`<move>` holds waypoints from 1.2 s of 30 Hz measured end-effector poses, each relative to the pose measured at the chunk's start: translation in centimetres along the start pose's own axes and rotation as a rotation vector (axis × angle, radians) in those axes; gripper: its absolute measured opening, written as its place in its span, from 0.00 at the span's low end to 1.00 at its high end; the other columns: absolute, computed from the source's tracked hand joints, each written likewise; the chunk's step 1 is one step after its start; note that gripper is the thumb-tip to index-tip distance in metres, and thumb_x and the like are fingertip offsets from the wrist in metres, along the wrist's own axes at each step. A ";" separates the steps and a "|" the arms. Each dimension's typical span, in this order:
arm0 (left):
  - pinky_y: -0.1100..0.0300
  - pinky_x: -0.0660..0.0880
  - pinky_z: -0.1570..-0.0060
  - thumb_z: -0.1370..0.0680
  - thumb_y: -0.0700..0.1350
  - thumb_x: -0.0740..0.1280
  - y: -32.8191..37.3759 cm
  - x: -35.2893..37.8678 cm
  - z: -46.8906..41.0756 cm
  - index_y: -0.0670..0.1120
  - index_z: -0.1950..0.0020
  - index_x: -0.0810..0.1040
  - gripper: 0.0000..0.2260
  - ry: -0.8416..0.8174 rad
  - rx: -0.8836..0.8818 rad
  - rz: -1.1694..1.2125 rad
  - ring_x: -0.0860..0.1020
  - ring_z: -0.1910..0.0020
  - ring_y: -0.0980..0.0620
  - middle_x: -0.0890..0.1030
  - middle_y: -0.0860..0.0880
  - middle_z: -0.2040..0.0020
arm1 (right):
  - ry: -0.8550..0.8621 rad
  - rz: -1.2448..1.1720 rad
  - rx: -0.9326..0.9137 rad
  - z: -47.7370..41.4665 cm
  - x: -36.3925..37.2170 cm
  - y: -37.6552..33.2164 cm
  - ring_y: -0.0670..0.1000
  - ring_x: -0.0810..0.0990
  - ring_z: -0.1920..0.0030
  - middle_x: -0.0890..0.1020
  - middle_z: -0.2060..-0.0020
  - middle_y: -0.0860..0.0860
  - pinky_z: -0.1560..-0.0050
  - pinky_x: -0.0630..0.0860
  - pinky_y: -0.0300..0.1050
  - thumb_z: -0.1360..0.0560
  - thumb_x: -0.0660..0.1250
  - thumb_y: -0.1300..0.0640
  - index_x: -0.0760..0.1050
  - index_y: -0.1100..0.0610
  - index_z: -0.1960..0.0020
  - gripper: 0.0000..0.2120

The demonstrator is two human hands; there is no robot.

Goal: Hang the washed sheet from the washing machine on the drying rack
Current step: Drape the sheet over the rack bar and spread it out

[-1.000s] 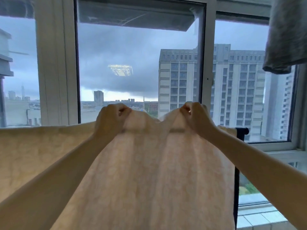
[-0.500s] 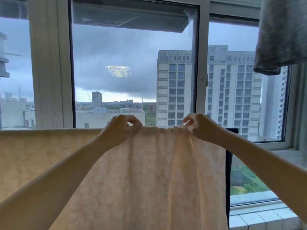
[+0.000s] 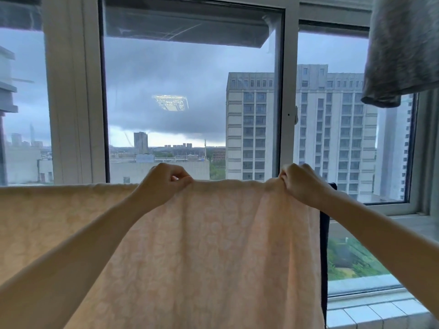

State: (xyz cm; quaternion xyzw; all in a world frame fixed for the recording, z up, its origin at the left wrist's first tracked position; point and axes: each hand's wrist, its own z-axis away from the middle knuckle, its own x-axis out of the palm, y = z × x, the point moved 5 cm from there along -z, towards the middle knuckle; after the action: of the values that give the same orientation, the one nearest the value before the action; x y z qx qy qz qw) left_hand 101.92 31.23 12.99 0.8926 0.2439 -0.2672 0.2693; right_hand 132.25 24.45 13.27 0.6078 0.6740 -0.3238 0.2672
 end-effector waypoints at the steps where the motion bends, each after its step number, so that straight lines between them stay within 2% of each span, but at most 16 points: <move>1: 0.62 0.75 0.55 0.24 0.47 0.70 0.0 0.0 0.0 0.50 0.55 0.85 0.04 0.008 0.001 -0.005 0.80 0.59 0.60 0.83 0.57 0.60 | 0.017 -0.009 -0.022 0.0 -0.2 -0.4 0.52 0.81 0.59 0.82 0.58 0.54 0.54 0.81 0.50 0.22 0.60 0.65 0.76 0.59 0.54 0.07; 4: 0.63 0.74 0.57 0.23 0.46 0.69 0.0 -0.4 0.2 0.51 0.56 0.84 0.05 0.058 0.000 -0.018 0.79 0.60 0.63 0.83 0.56 0.61 | 0.021 -0.165 -0.138 -0.1 -0.7 -3.7 0.48 0.82 0.56 0.82 0.52 0.53 0.56 0.79 0.36 0.23 0.62 0.66 0.76 0.61 0.44 0.09; 6: 0.58 0.77 0.54 0.23 0.47 0.68 -0.3 -0.8 0.4 0.50 0.55 0.84 0.05 0.074 0.000 -0.048 0.79 0.59 0.62 0.84 0.55 0.60 | -0.033 -0.252 -0.214 -0.3 -0.3 -6.2 0.45 0.81 0.57 0.82 0.48 0.55 0.60 0.78 0.32 0.22 0.60 0.67 0.76 0.61 0.43 0.10; 8: 0.53 0.78 0.51 0.24 0.51 0.68 -1.1 -1.6 0.9 0.49 0.54 0.84 0.07 0.057 -0.011 -0.098 0.80 0.58 0.60 0.83 0.56 0.59 | -0.072 -0.274 -0.304 -0.4 0.6 -8.7 0.44 0.80 0.56 0.82 0.47 0.55 0.58 0.76 0.30 0.22 0.61 0.65 0.76 0.61 0.42 0.11; 11: 0.51 0.79 0.50 0.26 0.58 0.64 -2.5 -3.4 2.0 0.50 0.53 0.84 0.15 0.039 -0.047 -0.131 0.80 0.57 0.59 0.83 0.56 0.58 | -0.073 -0.282 -0.408 -0.5 1.8 -12.0 0.47 0.82 0.54 0.83 0.47 0.54 0.52 0.80 0.39 0.21 0.62 0.60 0.77 0.59 0.42 0.10; 16: 0.58 0.77 0.49 0.22 0.48 0.66 -5.8 -7.0 4.2 0.49 0.48 0.82 0.07 0.020 -0.048 -0.214 0.80 0.55 0.58 0.83 0.54 0.53 | -0.026 -0.288 -0.468 -1.2 2.9 -17.2 0.49 0.83 0.52 0.83 0.47 0.53 0.50 0.81 0.48 0.20 0.61 0.54 0.77 0.58 0.41 0.13; 20: 0.62 0.76 0.49 0.22 0.45 0.67 -9.4 -10.9 6.1 0.47 0.46 0.82 0.07 0.038 -0.069 -0.248 0.80 0.55 0.58 0.83 0.52 0.52 | -0.039 -0.287 -0.486 -2.0 4.2 -21.8 0.49 0.83 0.52 0.82 0.46 0.54 0.50 0.80 0.47 0.20 0.62 0.53 0.76 0.58 0.41 0.13; 23: 0.69 0.72 0.54 0.21 0.46 0.66 -12.6 -13.6 7.3 0.48 0.45 0.82 0.08 0.026 -0.081 -0.272 0.78 0.56 0.64 0.82 0.55 0.53 | -0.038 -0.269 -0.485 -2.2 5.6 -25.5 0.50 0.83 0.52 0.82 0.46 0.54 0.50 0.81 0.49 0.20 0.61 0.52 0.76 0.58 0.40 0.13; 27: 0.60 0.76 0.49 0.21 0.50 0.65 -17.1 -17.2 8.6 0.49 0.43 0.81 0.10 0.021 -0.093 -0.289 0.80 0.54 0.58 0.82 0.55 0.52 | -0.011 -0.266 -0.444 -2.6 7.4 -29.8 0.51 0.82 0.57 0.82 0.50 0.53 0.54 0.81 0.51 0.20 0.58 0.52 0.77 0.57 0.45 0.12; 30: 0.61 0.76 0.51 0.22 0.52 0.65 -19.8 -19.5 9.3 0.49 0.42 0.80 0.12 0.035 -0.092 -0.272 0.80 0.54 0.57 0.82 0.54 0.49 | -0.003 -0.269 -0.404 -3.0 8.4 -32.0 0.49 0.81 0.59 0.82 0.54 0.51 0.55 0.81 0.49 0.20 0.60 0.52 0.77 0.57 0.48 0.11; 33: 0.70 0.71 0.57 0.23 0.48 0.69 -21.2 -21.1 9.8 0.48 0.46 0.81 0.08 0.092 -0.086 -0.219 0.78 0.57 0.60 0.81 0.54 0.53 | 0.001 -0.309 -0.383 -3.1 8.8 -33.5 0.47 0.82 0.60 0.83 0.56 0.51 0.54 0.81 0.47 0.21 0.64 0.54 0.80 0.57 0.50 0.08; 36: 0.72 0.68 0.59 0.25 0.44 0.71 -21.4 -21.5 9.6 0.46 0.53 0.84 0.04 0.163 -0.067 -0.199 0.78 0.59 0.60 0.81 0.53 0.60 | 0.023 -0.342 -0.342 -3.2 8.6 -34.1 0.46 0.83 0.58 0.85 0.54 0.51 0.51 0.81 0.44 0.24 0.68 0.56 0.81 0.57 0.49 0.07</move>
State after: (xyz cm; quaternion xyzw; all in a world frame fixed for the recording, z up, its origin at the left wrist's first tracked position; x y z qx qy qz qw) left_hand 70.34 34.86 11.74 0.8732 0.3610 -0.2109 0.2505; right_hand 97.48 30.66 12.64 0.4343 0.8152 -0.2388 0.2997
